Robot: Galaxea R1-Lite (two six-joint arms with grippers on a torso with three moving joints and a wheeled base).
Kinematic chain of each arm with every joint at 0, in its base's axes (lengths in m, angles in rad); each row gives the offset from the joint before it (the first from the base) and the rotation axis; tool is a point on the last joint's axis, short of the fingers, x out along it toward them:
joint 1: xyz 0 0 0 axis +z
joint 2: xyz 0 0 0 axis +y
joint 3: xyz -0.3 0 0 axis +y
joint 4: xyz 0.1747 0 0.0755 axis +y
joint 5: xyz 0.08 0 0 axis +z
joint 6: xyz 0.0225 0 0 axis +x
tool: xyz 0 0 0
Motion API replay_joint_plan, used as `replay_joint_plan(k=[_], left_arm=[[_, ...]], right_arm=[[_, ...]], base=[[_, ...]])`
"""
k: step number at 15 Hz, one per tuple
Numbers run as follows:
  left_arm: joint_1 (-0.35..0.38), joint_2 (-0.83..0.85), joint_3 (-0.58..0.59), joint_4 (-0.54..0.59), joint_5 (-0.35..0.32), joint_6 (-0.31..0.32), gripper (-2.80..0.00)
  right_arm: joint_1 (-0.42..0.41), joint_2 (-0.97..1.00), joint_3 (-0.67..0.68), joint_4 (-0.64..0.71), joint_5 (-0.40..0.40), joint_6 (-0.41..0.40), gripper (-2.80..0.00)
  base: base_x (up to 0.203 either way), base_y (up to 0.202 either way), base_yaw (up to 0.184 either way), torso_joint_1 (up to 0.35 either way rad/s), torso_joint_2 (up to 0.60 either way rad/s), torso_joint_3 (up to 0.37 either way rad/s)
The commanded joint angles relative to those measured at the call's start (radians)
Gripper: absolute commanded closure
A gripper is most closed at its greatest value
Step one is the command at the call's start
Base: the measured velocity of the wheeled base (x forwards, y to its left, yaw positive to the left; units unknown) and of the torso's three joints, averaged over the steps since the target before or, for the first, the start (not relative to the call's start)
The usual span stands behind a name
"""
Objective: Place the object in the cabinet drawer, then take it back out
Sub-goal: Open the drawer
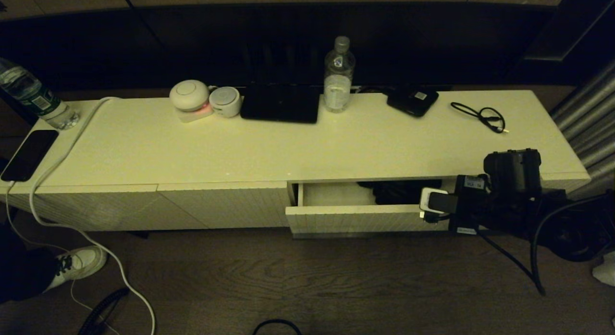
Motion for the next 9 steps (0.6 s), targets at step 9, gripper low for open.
replay_joint_plan(k=[9], left_arm=[[0.000, -0.002, 0.000, 0.000, 0.000, -0.001, 0.00]], right_arm=[[0.012, -0.045, 0.176, 0.008, 0.011, -0.005, 0.00]], base=[[0.000, 0.000, 0.000, 0.000, 0.00, 0.000]])
